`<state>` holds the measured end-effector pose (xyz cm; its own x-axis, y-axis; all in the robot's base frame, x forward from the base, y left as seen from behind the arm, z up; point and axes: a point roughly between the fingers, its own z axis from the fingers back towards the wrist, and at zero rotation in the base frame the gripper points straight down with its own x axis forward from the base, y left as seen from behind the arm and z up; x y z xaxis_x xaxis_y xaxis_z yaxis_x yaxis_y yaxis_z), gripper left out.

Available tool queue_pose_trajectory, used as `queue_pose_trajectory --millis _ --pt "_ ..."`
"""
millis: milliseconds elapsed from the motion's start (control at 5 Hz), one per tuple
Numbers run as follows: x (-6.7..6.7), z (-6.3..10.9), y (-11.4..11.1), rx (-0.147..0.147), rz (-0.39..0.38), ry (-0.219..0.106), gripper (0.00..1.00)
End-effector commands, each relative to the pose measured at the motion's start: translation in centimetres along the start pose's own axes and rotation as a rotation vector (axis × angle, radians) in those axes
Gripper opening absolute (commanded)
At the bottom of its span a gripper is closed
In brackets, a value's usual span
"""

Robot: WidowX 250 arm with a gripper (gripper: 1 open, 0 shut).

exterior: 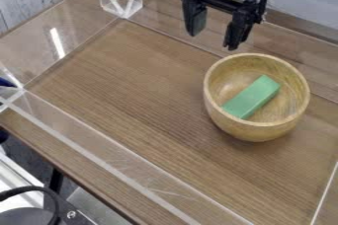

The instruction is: Remove the green block from inside the brown bowl and put it on the table

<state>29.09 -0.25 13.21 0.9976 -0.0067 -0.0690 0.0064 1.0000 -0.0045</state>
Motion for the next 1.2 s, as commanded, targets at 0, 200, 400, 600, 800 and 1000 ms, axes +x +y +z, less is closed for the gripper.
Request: queue_pose_trajectory --millis 0,200,400,600,800,1000 --pt "0.1 -1.0 -1.5 0.007 -0.014 -0.015 1.0" --pt "0.3 -2.3 -3.1 0.01 -0.037 -0.04 1.0" --pt "1.0 -3.9 -4.6 0.048 -0.05 -0.042 1.0" --pt "1.6 -5.5 -5.4 0.08 -0.059 -0.05 1.0" --pt "2.8 -6.1 -5.5 0.073 -0.098 -0.078 0.0" --pt "3.4 -4.8 -5.4 0.056 -0.117 -0.132 0.0"
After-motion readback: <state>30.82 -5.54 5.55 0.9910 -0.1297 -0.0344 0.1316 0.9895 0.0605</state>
